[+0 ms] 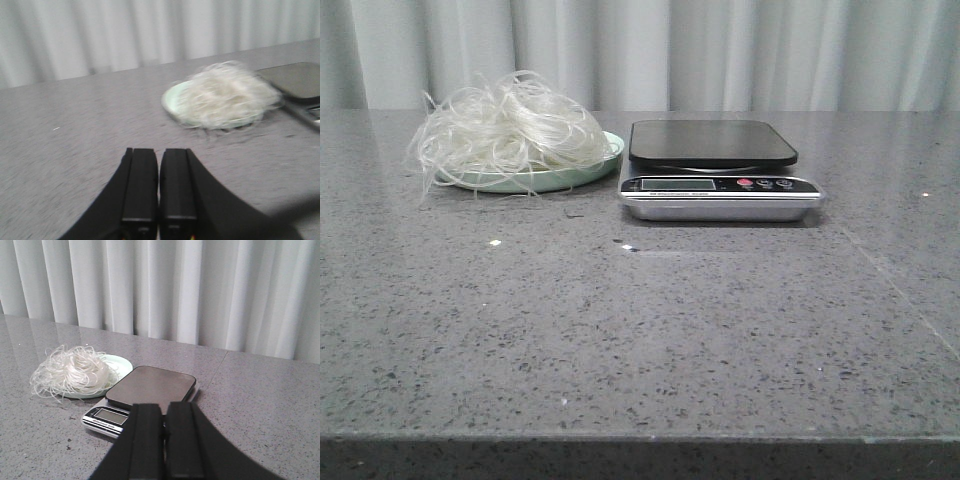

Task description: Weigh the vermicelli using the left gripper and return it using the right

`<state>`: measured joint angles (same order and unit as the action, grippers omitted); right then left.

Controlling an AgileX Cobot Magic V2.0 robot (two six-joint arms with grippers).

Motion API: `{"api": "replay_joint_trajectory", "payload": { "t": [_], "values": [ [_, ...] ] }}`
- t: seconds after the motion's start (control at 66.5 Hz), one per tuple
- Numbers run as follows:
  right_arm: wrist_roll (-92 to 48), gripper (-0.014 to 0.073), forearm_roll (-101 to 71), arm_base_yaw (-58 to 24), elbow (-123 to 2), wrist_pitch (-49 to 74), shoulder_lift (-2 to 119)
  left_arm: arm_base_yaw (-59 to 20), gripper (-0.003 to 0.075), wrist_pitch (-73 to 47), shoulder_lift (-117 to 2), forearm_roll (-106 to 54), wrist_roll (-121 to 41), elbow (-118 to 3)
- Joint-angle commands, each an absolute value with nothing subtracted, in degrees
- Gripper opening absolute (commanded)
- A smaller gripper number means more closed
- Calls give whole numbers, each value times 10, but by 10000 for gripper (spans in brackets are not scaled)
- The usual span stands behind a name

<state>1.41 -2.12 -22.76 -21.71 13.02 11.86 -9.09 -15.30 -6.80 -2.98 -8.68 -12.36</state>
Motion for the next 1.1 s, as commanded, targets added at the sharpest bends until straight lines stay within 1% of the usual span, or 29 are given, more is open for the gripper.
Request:
{"api": "replay_joint_trajectory", "payload": {
  "t": [0.0,0.12,0.181,0.241,0.918,1.083],
  "values": [
    [11,178,-14,-224,-232,82,123,-38,127,-59,-40,-28,-79,-79],
    [11,178,-14,-224,-232,82,123,-2,127,-33,15,-28,-76,-17],
    [11,178,-14,-224,-232,82,123,2,127,0,14,-28,-70,8],
    [11,178,-14,-224,-232,82,123,2,127,-24,15,-28,-67,5],
    [11,178,-14,-224,-232,82,123,2,127,-14,14,-29,-54,5],
    [11,178,-13,-219,-232,58,123,2,127,-14,14,-29,-54,5]
  ]
}}
